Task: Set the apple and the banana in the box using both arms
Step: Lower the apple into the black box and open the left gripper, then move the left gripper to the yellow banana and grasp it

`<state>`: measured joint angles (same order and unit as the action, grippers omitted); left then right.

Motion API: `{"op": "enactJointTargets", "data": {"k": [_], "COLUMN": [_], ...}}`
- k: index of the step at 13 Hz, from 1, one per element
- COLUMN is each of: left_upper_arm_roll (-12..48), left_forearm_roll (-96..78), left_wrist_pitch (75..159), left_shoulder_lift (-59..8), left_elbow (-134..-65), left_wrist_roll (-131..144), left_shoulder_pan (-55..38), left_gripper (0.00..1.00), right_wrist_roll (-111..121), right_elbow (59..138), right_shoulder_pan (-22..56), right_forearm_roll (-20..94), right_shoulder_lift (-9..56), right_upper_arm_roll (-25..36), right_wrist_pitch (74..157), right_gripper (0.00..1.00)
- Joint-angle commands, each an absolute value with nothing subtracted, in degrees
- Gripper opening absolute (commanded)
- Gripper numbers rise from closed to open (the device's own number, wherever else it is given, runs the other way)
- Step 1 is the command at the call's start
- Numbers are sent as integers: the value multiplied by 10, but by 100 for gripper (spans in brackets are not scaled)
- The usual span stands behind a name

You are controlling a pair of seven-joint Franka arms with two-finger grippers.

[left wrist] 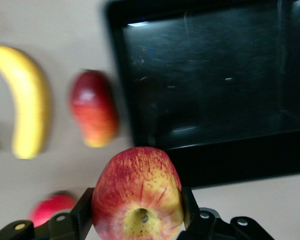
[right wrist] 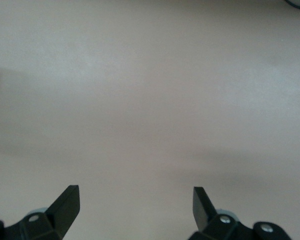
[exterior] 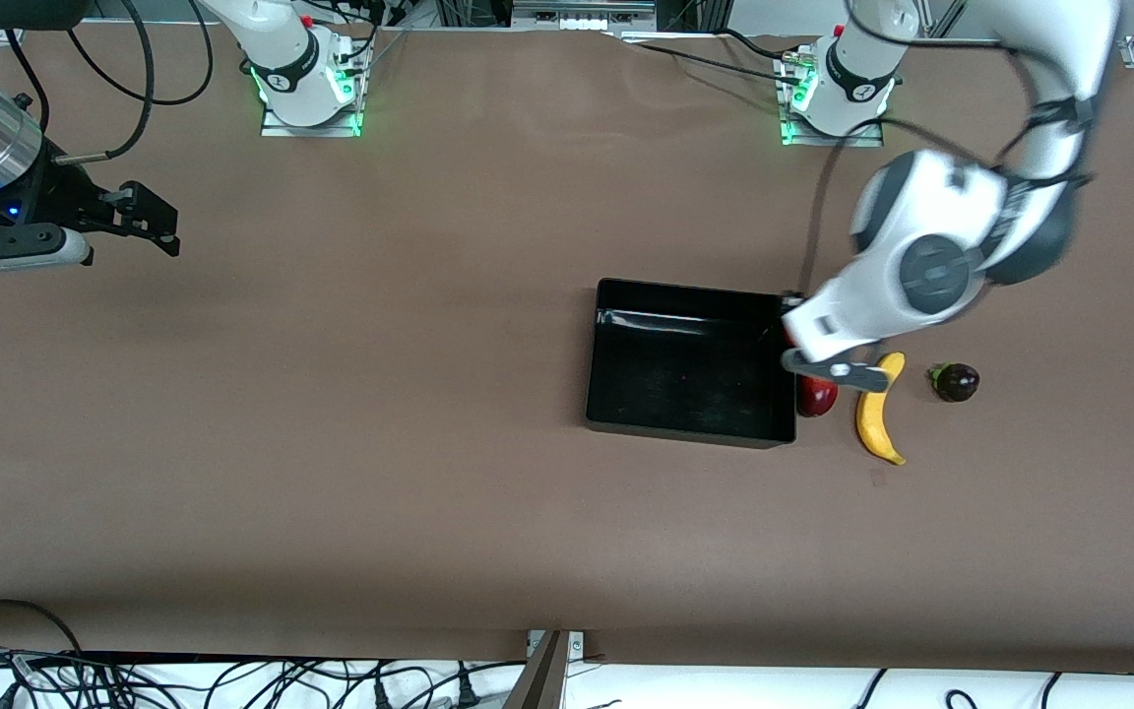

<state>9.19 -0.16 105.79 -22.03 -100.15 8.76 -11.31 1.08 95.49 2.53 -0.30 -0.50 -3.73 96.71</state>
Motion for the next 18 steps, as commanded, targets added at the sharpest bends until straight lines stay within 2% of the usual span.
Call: {"op": "enactJointTargets", "data": {"k": [1, 3, 4, 5, 6, 7, 9, 11, 13, 15, 18], "left_upper_arm_roll": [87, 87, 88, 88, 88, 88, 89, 83, 66, 65, 66], "left_forearm_roll": [-18, -17, -17, -17, -17, -17, -17, -16, 8, 83, 82], "left_wrist_pitch": [1103, 1179, 1184, 1184, 1185, 1183, 1148, 1063, 1032, 1047, 1107], "left_shoulder_lift": [-288, -290, -292, -292, -294, -294, -286, -279, -280, -292, -323], "left_elbow": [-976, -1045, -1048, -1049, -1049, -1049, -1023, -956, -906, -901, -904], "left_wrist_roll": [142, 148, 150, 154, 158, 162, 188, 179, 168, 101, -30], "left_shoulder_pan": [-133, -147, -149, -152, -155, -157, -157, -149, -121, -79, -9], "left_gripper": [19, 20, 21, 30, 70, 100, 100, 100, 100, 100, 100], "right_wrist_roll": [11, 11, 11, 11, 11, 11, 11, 11, 11, 11, 11], "right_elbow": [931, 931, 931, 931, 931, 931, 931, 931, 931, 931, 931], "right_shoulder_pan": [21, 20, 21, 21, 21, 21, 21, 21, 21, 21, 21], "right_forearm_roll": [-11, -11, -11, -11, -11, -11, -11, -11, -11, -9, -9], "right_shoulder_lift": [6, 6, 6, 6, 6, 6, 6, 6, 6, 6, 6], "right_upper_arm_roll": [-41, -40, -40, -40, -41, -40, -41, -41, -41, -41, -41], "right_wrist_pitch": [957, 957, 957, 957, 957, 957, 957, 957, 957, 957, 957], "right_gripper": [100, 100, 100, 100, 100, 100, 100, 100, 100, 100, 100]}}
